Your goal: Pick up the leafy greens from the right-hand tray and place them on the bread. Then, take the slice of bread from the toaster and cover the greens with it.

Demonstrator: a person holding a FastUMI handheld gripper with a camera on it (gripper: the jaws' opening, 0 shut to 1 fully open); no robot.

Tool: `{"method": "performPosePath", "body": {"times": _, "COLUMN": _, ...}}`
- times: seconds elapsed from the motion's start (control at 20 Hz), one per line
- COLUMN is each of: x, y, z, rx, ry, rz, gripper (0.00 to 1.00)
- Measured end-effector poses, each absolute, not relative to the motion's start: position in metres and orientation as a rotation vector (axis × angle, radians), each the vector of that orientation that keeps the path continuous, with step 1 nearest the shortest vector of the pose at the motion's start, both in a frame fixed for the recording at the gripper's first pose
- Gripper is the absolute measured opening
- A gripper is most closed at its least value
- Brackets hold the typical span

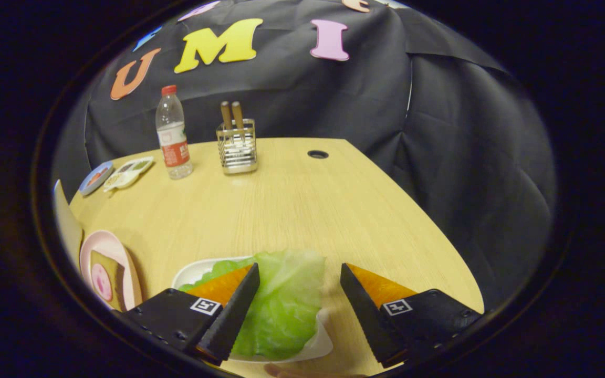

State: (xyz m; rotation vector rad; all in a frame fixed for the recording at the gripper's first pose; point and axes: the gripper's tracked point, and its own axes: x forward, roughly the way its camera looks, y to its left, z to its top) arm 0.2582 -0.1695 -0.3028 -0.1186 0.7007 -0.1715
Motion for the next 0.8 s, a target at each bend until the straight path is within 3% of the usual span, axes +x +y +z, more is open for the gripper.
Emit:
{"method": "performPosePath", "body": {"times": 0.35, "x": 0.261, "y": -0.166, "z": -0.300, "rx": -0.218, "ry": 0.702, "rz": -0.137, "gripper": 0.96}}
{"method": "performPosePath", "body": {"times": 0.45, "x": 0.261, "y": -0.160, "z": -0.305, "rx": -0.184, "ry": 0.722, "rz": -0.111, "gripper": 0.87}}
{"method": "performPosePath", "body": {"times": 0.7, "x": 0.260, "y": -0.164, "z": -0.300, "rx": -0.277, "ry": 0.704, "rz": -0.144, "gripper": 0.34}}
{"method": "performPosePath", "body": {"times": 0.75, "x": 0.258, "y": -0.167, "z": -0.293, "rx": -0.277, "ry": 0.693, "rz": -0.160, "gripper": 0.21}}
{"method": "performPosePath", "body": {"times": 0.8, "x": 0.256, "y": -0.166, "z": -0.293, "rx": -0.264, "ry": 0.688, "rz": -0.161, "gripper": 0.02}}
